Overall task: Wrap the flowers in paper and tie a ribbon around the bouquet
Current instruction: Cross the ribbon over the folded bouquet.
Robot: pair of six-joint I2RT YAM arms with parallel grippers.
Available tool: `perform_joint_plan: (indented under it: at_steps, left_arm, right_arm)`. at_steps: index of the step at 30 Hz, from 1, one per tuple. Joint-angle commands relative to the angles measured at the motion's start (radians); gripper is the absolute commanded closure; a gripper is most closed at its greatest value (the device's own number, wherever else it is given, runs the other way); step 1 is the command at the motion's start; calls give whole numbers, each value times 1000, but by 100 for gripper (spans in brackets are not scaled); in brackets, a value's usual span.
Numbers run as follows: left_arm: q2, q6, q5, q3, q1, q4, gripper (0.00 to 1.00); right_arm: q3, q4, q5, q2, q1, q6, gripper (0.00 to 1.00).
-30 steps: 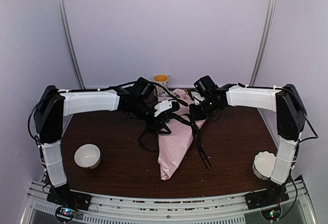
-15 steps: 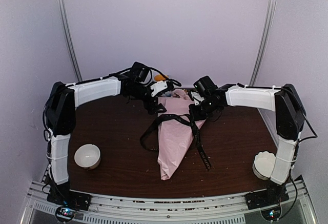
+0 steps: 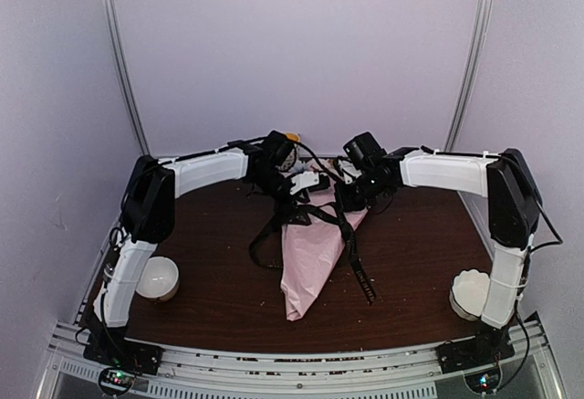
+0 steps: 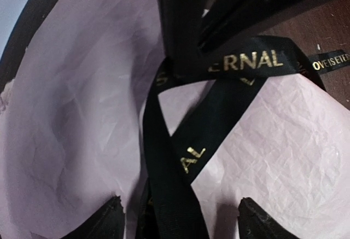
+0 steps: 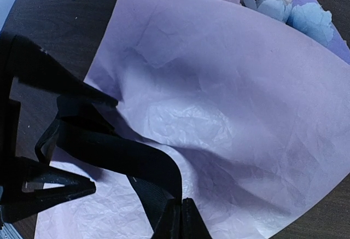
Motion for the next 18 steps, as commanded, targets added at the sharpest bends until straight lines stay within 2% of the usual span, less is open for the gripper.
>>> perform_joint_plan:
  at_steps: [1, 7, 8, 15, 18]
  left_arm:
    - [24, 29, -17, 74, -11, -60, 39]
    - [15, 42, -8, 61, -13, -91, 94]
    - [13, 40, -6, 57, -13, -86, 100]
    - [-43, 32, 30, 8, -13, -60, 100]
    - [-121, 14, 53, -80, -14, 2, 100]
  right_arm:
    - [30, 11, -4, 13, -12, 14, 97]
    - [25, 19, -8, 15, -21, 20, 97]
    - [25, 22, -10, 17, -23, 22, 97]
    - [34, 22, 25, 28, -35, 26, 96]
    - [46, 0, 82, 40, -35, 10, 84]
